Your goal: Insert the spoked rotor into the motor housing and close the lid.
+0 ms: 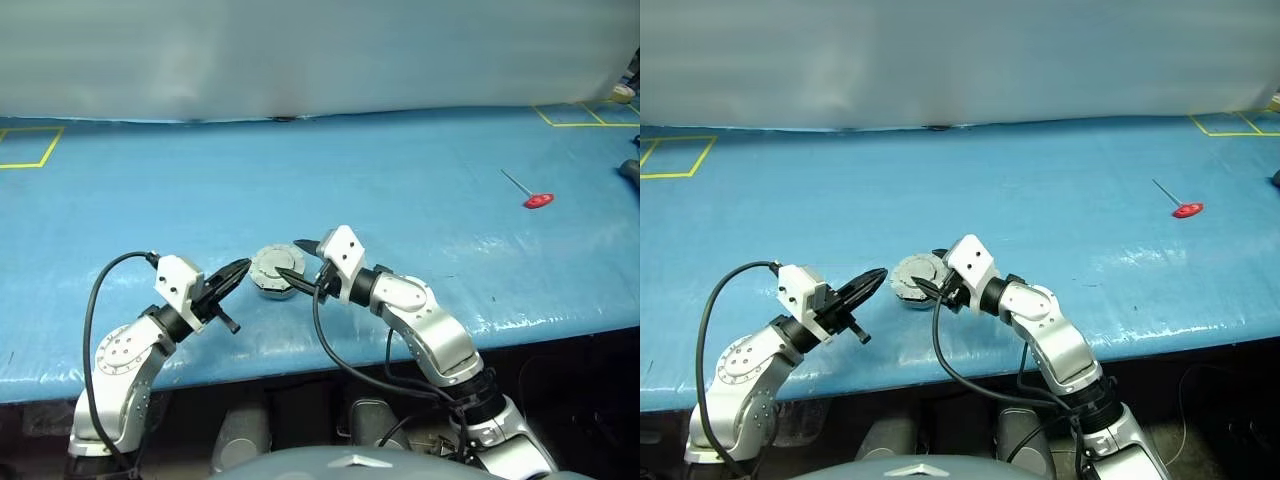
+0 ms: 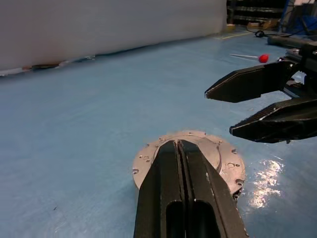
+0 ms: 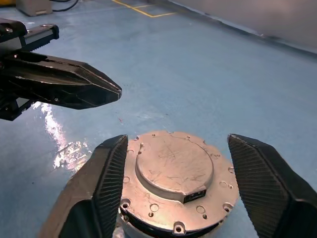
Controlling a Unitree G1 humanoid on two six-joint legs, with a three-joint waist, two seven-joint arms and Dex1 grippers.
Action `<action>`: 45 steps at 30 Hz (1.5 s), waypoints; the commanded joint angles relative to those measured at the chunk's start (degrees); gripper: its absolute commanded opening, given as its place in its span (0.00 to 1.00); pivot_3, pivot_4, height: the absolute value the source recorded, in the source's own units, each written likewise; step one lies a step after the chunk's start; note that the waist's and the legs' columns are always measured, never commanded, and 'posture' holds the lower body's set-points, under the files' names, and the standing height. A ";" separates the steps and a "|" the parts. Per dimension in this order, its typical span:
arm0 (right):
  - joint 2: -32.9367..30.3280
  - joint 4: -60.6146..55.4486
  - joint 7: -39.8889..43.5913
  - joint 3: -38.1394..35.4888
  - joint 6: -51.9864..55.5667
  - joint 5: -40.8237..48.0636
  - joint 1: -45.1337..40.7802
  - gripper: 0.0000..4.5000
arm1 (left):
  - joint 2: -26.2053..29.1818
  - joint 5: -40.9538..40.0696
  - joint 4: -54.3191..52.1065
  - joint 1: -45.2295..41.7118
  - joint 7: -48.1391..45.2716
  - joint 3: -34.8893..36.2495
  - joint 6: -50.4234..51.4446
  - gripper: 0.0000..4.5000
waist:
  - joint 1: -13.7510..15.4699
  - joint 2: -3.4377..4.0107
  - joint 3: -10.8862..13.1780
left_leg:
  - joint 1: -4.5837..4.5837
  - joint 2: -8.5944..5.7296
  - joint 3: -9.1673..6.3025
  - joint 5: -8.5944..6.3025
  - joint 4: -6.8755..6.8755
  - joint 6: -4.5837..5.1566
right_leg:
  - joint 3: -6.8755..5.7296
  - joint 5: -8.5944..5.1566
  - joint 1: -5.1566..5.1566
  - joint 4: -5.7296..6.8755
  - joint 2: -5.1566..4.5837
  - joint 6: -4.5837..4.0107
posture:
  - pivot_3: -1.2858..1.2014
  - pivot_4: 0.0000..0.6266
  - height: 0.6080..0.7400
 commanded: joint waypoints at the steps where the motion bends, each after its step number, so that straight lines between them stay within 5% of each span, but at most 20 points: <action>1: 1.38 3.87 2.81 0.47 -3.86 -0.04 -3.19 0.99 | -1.22 2.85 -2.41 2.27 2.19 -2.25 -5.18 0.00 | -0.01 0.01 0.00 | 0.00 0.00 0.00 0.00 -0.01 0.00 | 0.01 0.00 -0.01 0.00 0.00 0.00 | 0.52 0.24 1.00; 27: 6.64 22.74 4.05 1.65 -10.67 -7.36 -7.85 0.99 | -2.16 1.67 -4.66 9.66 6.34 -4.66 -8.68 0.00 | -0.17 0.06 0.03 | -0.03 0.05 0.03 -0.01 -0.05 0.01 | -0.02 -0.02 -0.11 0.00 0.01 -0.04 | 0.52 0.24 1.00; 33: 6.56 20.73 3.63 2.25 -9.26 -8.29 -6.87 0.68 | -2.39 2.62 -3.99 10.68 7.93 -2.95 -10.51 0.00 | -0.17 0.07 0.03 | -0.04 0.05 0.03 -0.01 -0.06 0.01 | -0.03 -0.03 -0.11 0.00 0.00 -0.04 | 0.52 0.24 1.00; 45: 5.93 16.61 3.92 4.42 -3.47 -10.33 -6.82 0.68 | -1.32 0.25 -0.24 9.28 7.68 0.72 -10.66 0.00 | -0.14 0.07 0.04 | -0.04 0.04 0.02 -0.02 -0.10 0.01 | -0.10 -0.05 -0.13 -0.02 -0.04 -0.08 | 0.52 0.24 1.00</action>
